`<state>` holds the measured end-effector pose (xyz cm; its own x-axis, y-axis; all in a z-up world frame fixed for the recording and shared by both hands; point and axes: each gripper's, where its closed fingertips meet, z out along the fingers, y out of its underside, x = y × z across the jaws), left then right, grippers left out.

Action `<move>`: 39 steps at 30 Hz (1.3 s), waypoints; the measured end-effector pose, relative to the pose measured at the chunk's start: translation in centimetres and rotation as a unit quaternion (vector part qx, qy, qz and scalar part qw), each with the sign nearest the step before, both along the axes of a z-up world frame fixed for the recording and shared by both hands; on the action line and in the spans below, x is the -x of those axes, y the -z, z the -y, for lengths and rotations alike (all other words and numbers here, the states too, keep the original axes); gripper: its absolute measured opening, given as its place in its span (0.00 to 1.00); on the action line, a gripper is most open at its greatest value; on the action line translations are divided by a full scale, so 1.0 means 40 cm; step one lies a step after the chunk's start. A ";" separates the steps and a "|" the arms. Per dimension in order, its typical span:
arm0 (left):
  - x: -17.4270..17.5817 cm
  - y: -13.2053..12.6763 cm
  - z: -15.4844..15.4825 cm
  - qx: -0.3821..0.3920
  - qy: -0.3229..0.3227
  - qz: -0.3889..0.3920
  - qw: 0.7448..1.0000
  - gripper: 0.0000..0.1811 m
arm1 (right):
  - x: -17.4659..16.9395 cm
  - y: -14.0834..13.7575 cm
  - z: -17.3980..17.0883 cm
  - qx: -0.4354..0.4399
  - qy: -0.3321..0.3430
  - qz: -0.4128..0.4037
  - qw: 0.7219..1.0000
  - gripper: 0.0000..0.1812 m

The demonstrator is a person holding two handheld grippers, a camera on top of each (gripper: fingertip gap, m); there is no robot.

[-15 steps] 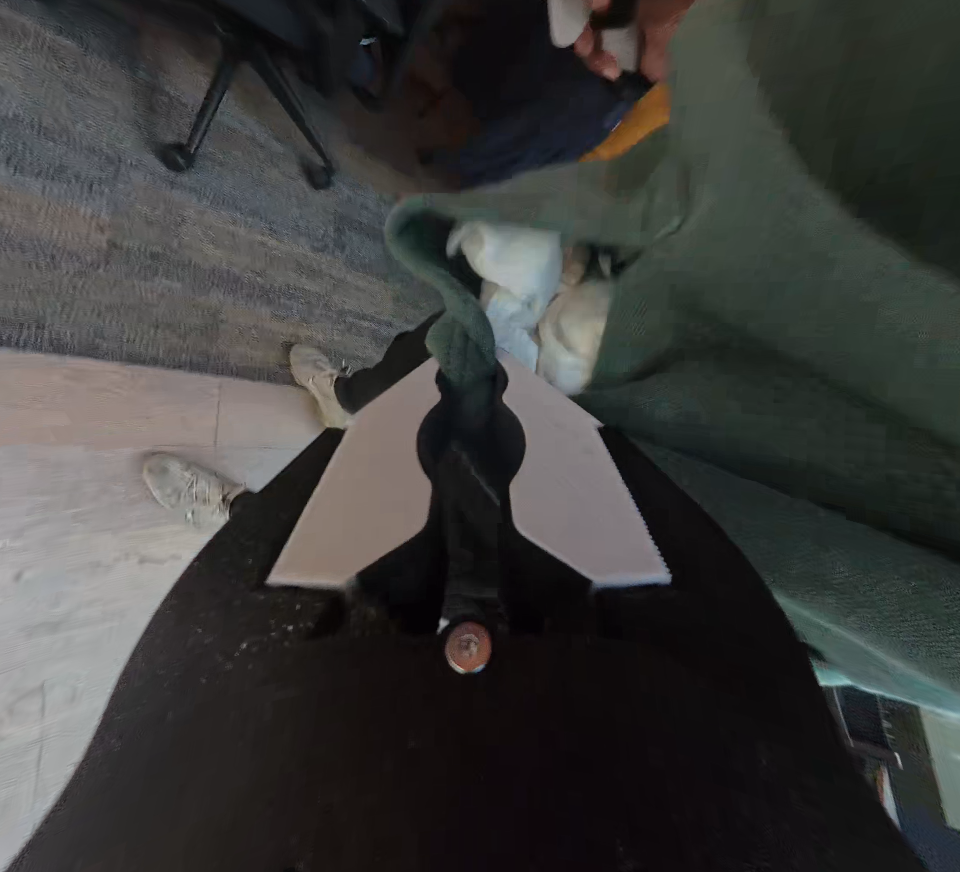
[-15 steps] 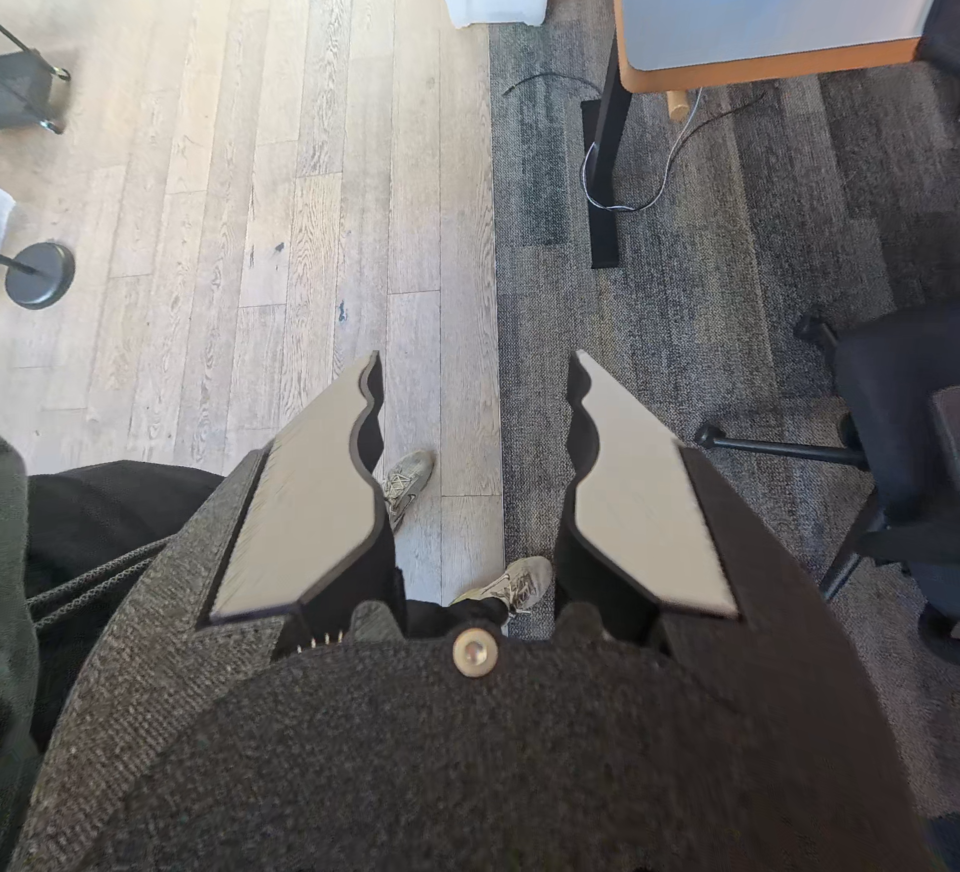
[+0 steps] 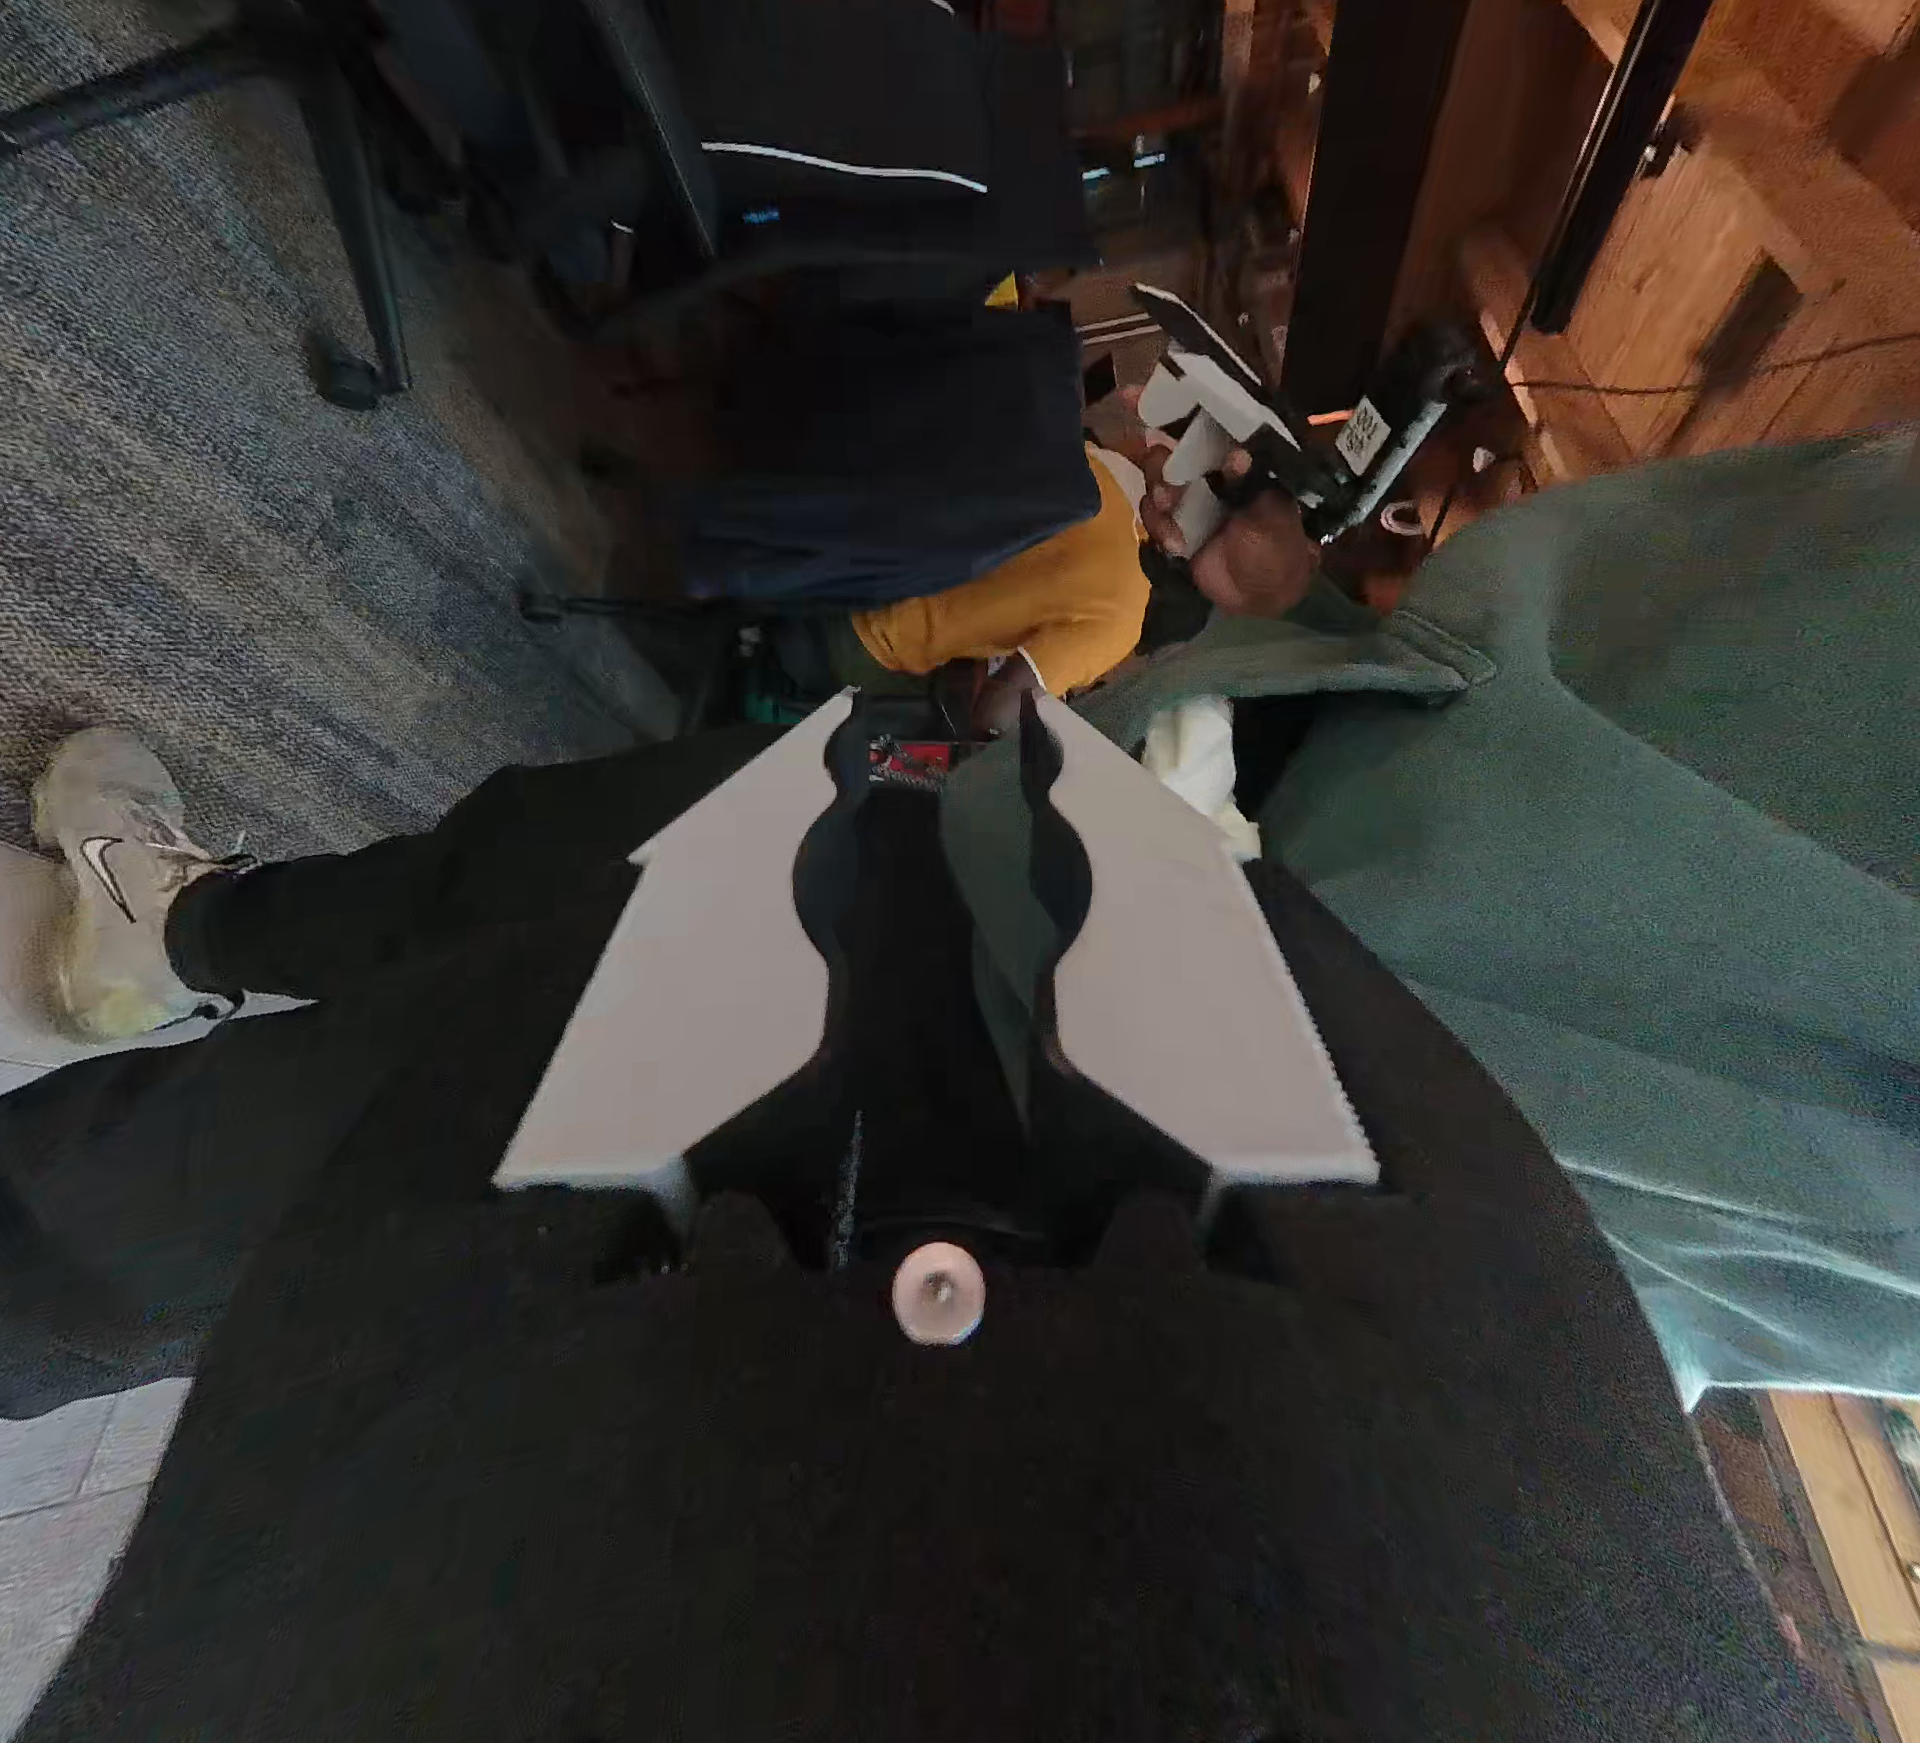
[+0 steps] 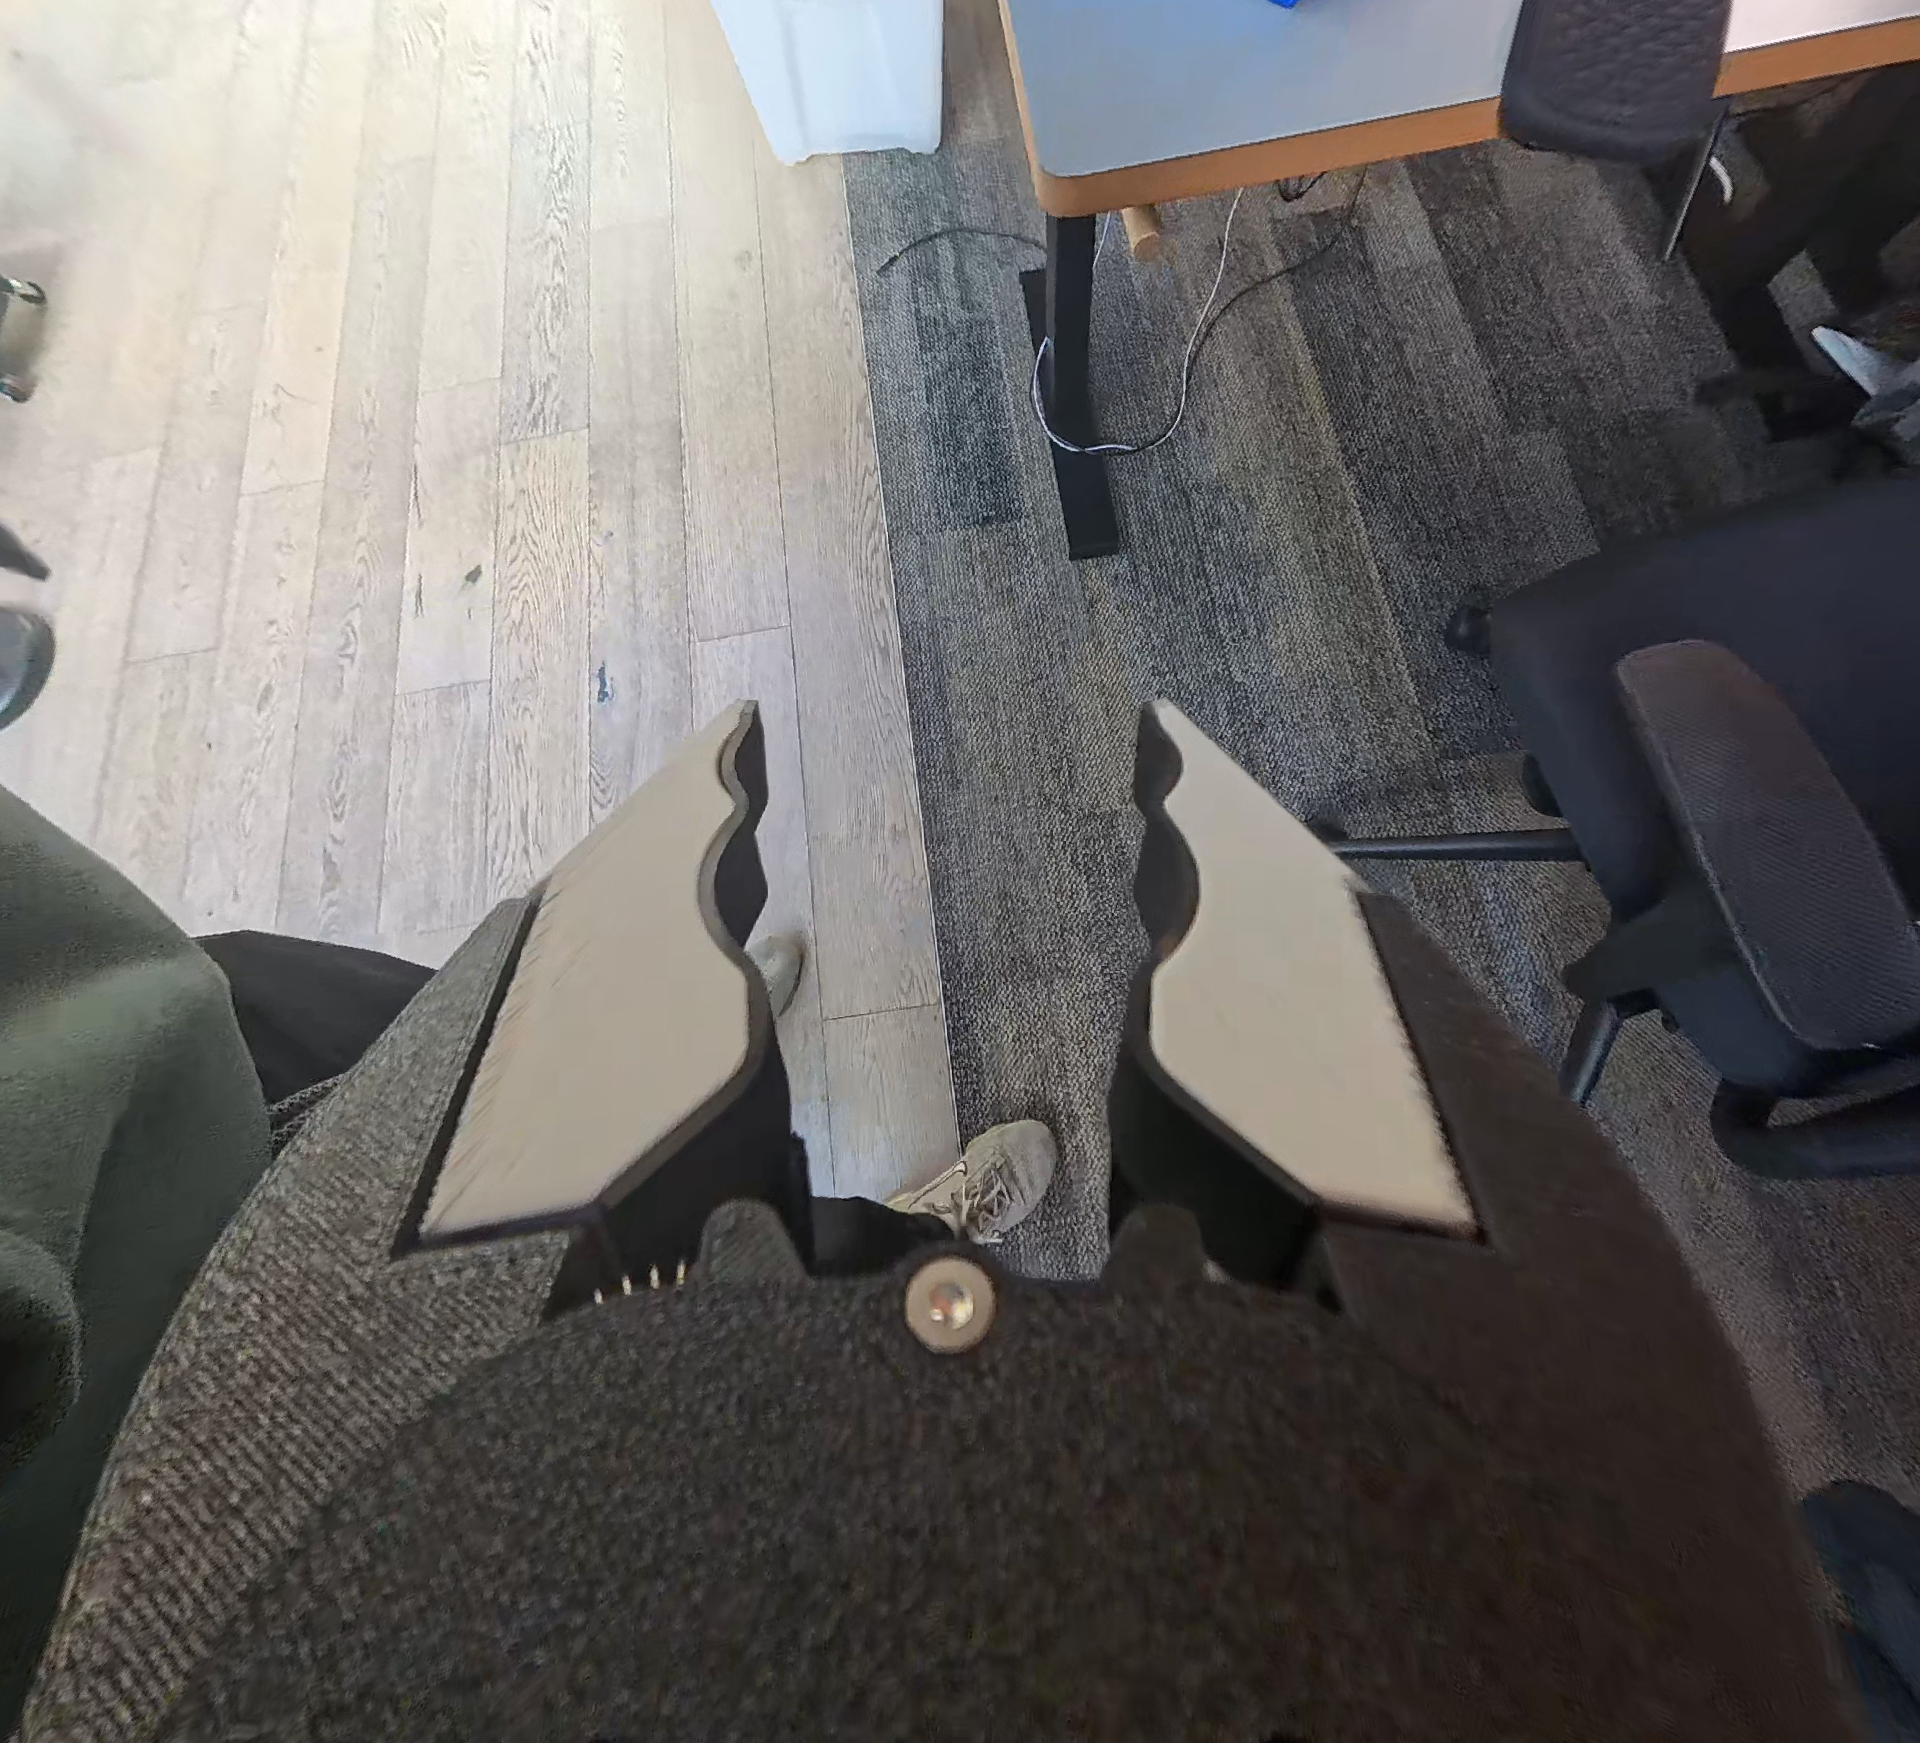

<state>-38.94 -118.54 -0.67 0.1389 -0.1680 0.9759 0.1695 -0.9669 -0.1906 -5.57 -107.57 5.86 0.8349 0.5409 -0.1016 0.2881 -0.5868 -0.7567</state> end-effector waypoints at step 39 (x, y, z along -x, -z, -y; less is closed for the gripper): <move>-0.508 0.082 -0.440 -0.321 -0.124 -0.412 0.844 0.01 | 0.068 0.252 -0.140 -0.010 -0.131 -0.121 0.984 0.39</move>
